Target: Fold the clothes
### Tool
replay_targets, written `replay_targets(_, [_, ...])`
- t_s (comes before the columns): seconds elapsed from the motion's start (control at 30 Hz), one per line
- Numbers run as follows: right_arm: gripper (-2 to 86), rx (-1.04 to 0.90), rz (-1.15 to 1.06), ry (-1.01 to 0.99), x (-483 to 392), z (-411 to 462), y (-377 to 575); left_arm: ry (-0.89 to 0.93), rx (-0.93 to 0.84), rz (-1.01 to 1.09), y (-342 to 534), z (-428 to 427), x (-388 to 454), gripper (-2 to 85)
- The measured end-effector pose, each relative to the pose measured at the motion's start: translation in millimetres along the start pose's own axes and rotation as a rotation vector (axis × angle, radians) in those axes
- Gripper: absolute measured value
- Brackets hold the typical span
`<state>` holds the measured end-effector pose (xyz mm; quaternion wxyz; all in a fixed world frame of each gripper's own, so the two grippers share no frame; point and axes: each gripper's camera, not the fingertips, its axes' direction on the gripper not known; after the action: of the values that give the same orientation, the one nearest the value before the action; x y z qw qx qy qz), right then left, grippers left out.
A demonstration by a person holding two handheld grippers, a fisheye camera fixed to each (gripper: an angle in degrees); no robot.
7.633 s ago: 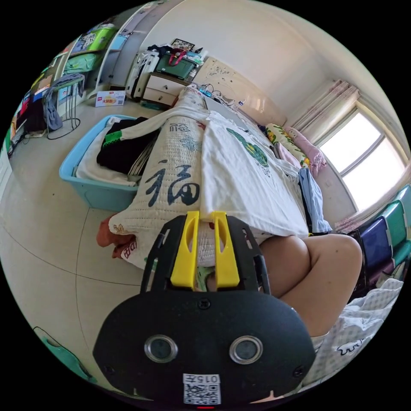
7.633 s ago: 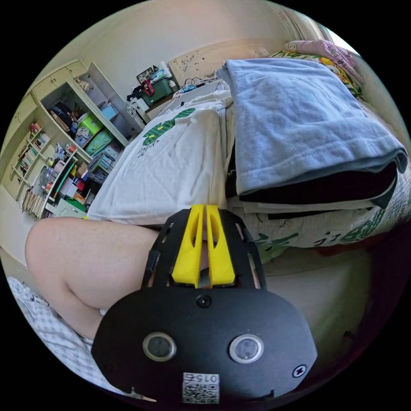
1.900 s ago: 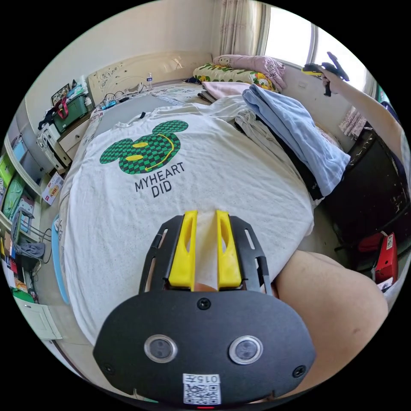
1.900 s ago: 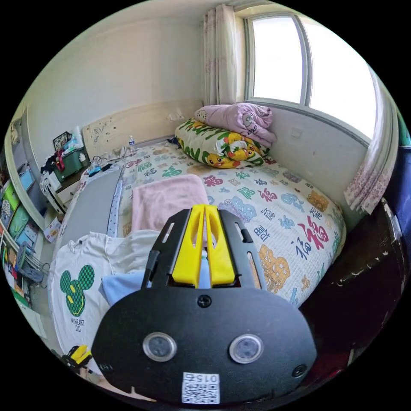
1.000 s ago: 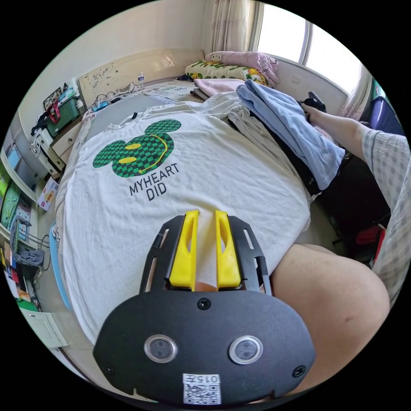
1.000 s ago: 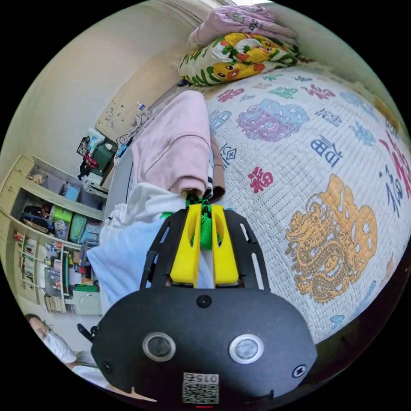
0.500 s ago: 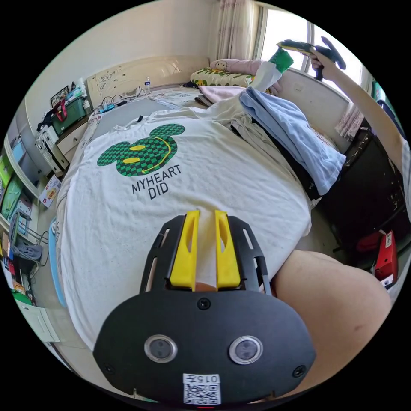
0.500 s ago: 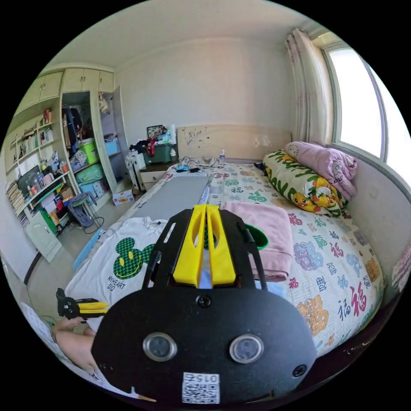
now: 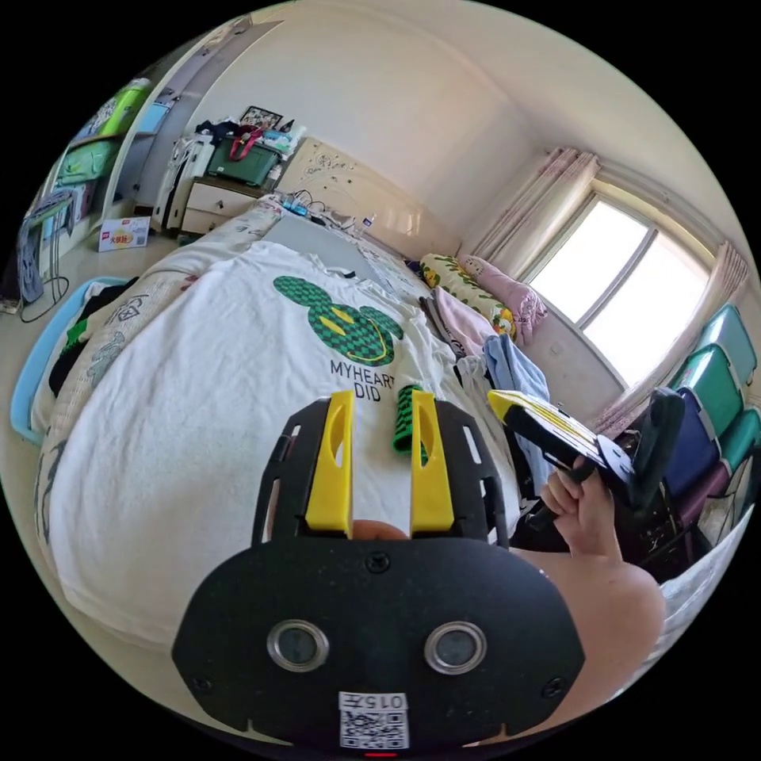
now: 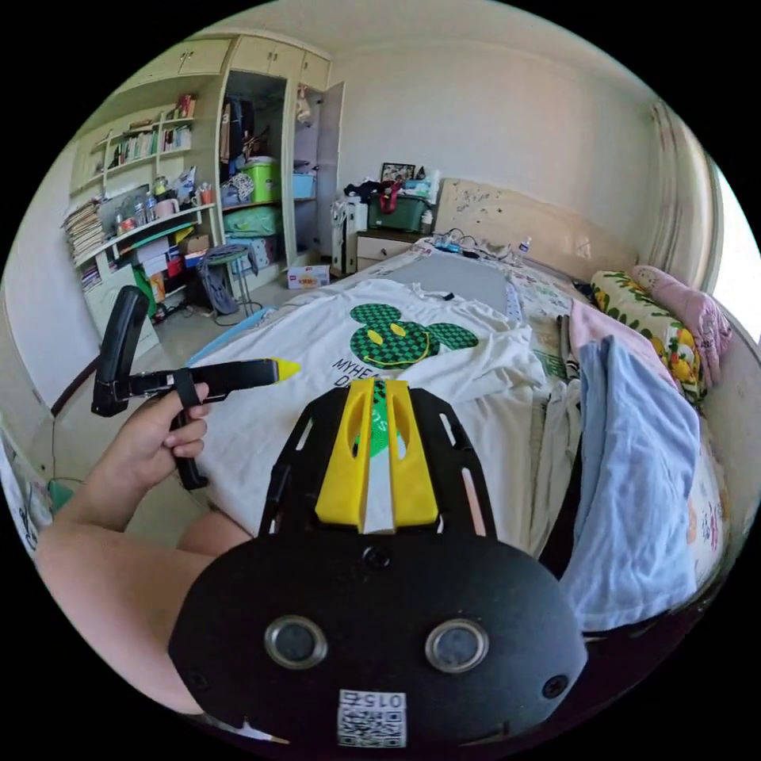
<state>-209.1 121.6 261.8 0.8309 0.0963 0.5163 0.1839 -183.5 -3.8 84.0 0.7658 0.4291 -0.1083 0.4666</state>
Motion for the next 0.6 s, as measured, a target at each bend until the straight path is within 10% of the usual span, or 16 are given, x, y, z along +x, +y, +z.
replay_targets(0.37, [7.2, -0.346, -0.042, -0.096, 14, -22, -89, -0.001, -0.123, 0.324, 3, 13, 58, 12.8])
replay_targets(0.6, [-0.2, -0.13, -0.181, 0.073, -2, -107, -158, -0.127, -0.071, 0.412, 5, 2, 78, 10.3])
